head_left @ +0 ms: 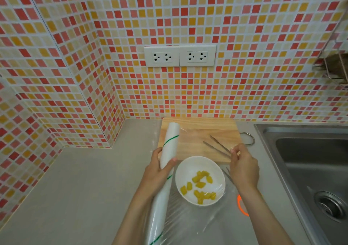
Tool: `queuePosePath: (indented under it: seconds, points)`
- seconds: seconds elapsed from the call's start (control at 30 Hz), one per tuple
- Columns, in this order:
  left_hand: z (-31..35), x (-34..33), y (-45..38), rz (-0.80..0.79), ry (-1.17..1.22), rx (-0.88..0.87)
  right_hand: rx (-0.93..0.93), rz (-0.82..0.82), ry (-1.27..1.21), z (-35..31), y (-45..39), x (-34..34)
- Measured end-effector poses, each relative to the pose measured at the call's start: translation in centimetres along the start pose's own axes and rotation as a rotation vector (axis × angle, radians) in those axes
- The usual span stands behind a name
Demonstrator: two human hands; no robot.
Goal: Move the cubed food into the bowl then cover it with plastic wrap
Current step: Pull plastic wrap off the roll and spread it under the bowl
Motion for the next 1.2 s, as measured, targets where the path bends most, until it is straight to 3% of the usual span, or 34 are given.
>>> queuePosePath:
  seconds: [0.27,0.5,0.8,1.1,1.2]
  points:
    - [-3.9,-2.1,-1.8,0.005,-0.125,0.017,-0.092,-0.096,-0.010,4.0,0.3,-3.3]
    - [-5.9,-3.0,-2.3,0.058,-0.283,0.066,-0.013,-0.178,-0.097,3.8,0.6,-5.3]
    - [-6.2,-3.4,-2.4,0.082,-0.356,0.154,0.052,-0.477,-0.284,3.7,0.1,-7.8]
    - [-6.2,-3.6,-2.4,0.059,-0.350,0.172,-0.210,-0.459,-0.370,6.3,0.5,-9.4]
    - [-6.2,-3.5,-2.4,0.046,-0.344,0.177,-0.195,-0.400,-0.411,5.7,0.6,-9.0]
Point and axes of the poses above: each hand's wrist, its own y-axis away from the middle knuckle, its own x-axis out of the back of the hand, z = x × y, the point moved 7 cm from there along -y, towards the middle knuckle, and after that the axes turned 7 degrees about -z, right-handed, at the moved point
